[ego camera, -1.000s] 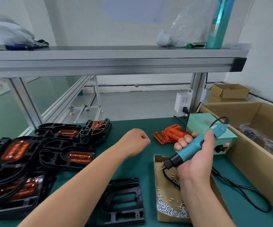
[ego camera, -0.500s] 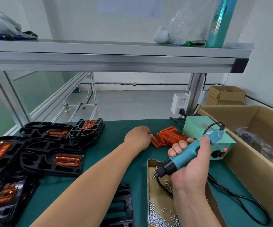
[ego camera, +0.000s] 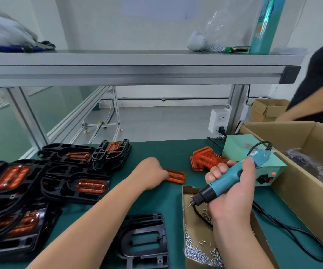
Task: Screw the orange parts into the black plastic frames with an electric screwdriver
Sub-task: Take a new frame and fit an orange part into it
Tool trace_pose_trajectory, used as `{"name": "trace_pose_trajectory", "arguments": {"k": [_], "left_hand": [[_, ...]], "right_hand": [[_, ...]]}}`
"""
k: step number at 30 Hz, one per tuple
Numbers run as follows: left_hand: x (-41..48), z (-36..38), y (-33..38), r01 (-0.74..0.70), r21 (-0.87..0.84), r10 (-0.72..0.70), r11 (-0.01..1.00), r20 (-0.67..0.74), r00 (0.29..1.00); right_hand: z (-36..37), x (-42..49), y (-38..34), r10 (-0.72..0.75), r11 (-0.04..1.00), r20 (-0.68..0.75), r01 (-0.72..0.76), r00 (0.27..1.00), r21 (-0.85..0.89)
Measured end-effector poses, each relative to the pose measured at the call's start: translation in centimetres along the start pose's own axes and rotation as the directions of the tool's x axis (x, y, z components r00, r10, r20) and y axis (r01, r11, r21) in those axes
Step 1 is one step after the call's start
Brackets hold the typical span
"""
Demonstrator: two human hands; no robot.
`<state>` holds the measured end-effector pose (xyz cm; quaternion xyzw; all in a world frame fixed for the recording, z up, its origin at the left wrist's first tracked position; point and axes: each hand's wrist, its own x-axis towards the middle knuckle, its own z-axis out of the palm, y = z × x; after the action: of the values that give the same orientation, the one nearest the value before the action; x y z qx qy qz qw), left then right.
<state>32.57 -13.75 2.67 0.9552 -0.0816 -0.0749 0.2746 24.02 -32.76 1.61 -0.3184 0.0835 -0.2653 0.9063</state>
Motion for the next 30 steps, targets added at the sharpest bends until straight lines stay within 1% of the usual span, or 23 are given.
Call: {"name": "trace_pose_trajectory", "arguments": {"k": [1,2,5,7,9,11,14,16,19,23,26,30], "left_hand": [[-1.1,-0.4,-0.6,-0.005,-0.021,0.005,1.0,-0.009,1.0],[-2.1,-0.8,-1.2,-0.014,-0.039,0.013,0.999,-0.02,1.0],[-5.5,-2.1,-2.9,-0.034,-0.106,0.03,0.994,-0.033,0.999],[-7.6,-2.8,-3.8,-0.037,-0.231,0.025,0.972,-0.053,0.998],[-10.2,-3.5,-4.7,-0.048,-0.381,0.019,0.923,-0.081,0.997],[-12.5,-3.9,-5.3,-0.086,-0.443,0.039,0.892,-0.114,0.993],[-15.1,-4.1,-6.0,-0.144,-0.428,0.064,0.892,-0.194,0.979],[-16.3,-4.0,-6.2,-0.15,-0.427,0.06,0.892,-0.217,0.974],[-17.5,-3.4,-6.4,-0.145,-0.417,0.052,0.897,-0.225,0.973],[-17.9,-2.9,-6.7,-0.112,-0.345,0.034,0.932,-0.224,0.974],[-18.0,-2.9,-6.7,-0.094,-0.326,0.024,0.941,-0.213,0.977],[-18.2,-2.9,-6.3,-0.092,-0.3,0.027,0.949,-0.212,0.977]], "right_hand": [[0.0,0.0,0.1,0.026,0.998,-0.001,-0.026,1.0,0.056],[-0.1,-0.2,-0.2,0.06,0.997,0.015,-0.061,0.998,0.056],[0.5,-1.1,-0.5,0.081,0.996,0.014,-0.081,0.997,0.044],[0.9,-1.4,-0.6,0.093,0.988,0.021,-0.095,0.995,0.119],[1.4,-1.7,-0.8,0.107,0.983,0.036,-0.111,0.994,0.149],[1.6,-1.8,-0.7,0.105,0.985,0.051,-0.11,0.993,0.134],[1.8,-2.1,-0.6,0.107,0.986,0.067,-0.115,0.992,0.12],[1.9,-2.2,-0.5,0.107,0.989,0.073,-0.114,0.992,0.097],[2.0,-2.5,-0.4,0.102,0.991,0.104,-0.111,0.989,0.08],[2.4,-3.0,-0.2,0.103,0.992,0.133,-0.111,0.986,0.055],[2.5,-3.2,0.0,0.099,0.993,0.146,-0.106,0.984,0.042],[2.4,-3.2,0.0,0.122,0.99,0.16,-0.132,0.979,0.049]]}}
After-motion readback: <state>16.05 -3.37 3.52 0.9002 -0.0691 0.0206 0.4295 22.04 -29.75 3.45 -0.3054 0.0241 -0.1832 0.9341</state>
